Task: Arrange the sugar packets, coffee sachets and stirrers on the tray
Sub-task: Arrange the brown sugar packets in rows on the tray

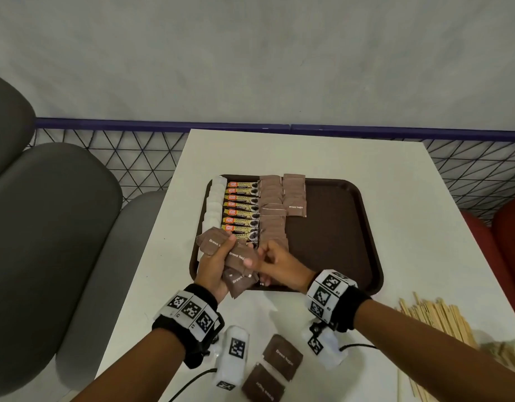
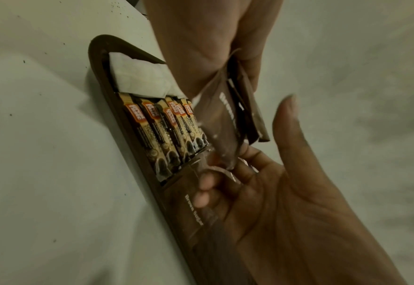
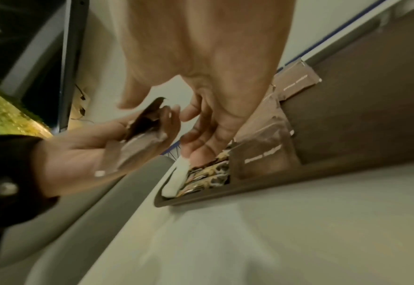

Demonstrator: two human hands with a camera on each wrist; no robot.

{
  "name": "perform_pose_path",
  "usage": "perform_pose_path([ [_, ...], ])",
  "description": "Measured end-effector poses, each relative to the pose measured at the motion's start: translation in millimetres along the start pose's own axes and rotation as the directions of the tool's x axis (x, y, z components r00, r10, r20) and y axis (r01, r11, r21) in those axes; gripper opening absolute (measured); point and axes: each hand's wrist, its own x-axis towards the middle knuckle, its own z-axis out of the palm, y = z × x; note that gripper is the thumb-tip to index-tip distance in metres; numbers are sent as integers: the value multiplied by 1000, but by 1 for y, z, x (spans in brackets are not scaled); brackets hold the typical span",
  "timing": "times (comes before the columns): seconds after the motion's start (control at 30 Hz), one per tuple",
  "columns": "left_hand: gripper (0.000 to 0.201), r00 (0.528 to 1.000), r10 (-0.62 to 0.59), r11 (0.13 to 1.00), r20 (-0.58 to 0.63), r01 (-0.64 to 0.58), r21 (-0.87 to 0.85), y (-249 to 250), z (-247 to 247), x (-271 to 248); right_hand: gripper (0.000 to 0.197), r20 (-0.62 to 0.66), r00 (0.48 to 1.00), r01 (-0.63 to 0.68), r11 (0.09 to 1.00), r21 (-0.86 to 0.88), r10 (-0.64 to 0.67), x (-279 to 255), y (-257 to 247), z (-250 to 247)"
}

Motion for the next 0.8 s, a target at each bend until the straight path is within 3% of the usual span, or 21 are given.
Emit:
perform_pose_path([
  [0.07, 30, 999, 31, 999, -7, -32, -4, -2, 1, -2, 38, 81, 997, -22, 998, 59, 18, -6, 4, 8],
  [0.13, 14, 999, 25, 999, -22, -25, -24, -4, 1, -2, 44, 91, 996, -15, 992, 126, 3, -10, 5, 12],
  [0.33, 6, 986, 110, 993, -123, -114, -30, -3, -2, -2, 26, 14, 1000, -26, 966, 257, 23, -16, -2, -2],
  [0.4, 15, 975, 127, 990, -183, -135, -33, -1, -6, -2, 20, -30, 999, -6, 955, 297, 15, -16, -4, -11],
  [0.63, 9, 978, 76, 997, -195, -75, 10, -3, -11, -3, 13, -218, 976, 112, 913, 393, -26, -12, -5, -29],
  [0.8, 10, 982, 54, 998, -183, -55, 0, -3, -17, 1, 13, -388, 922, 157, 912, 378, 2, -2, -2, -52],
])
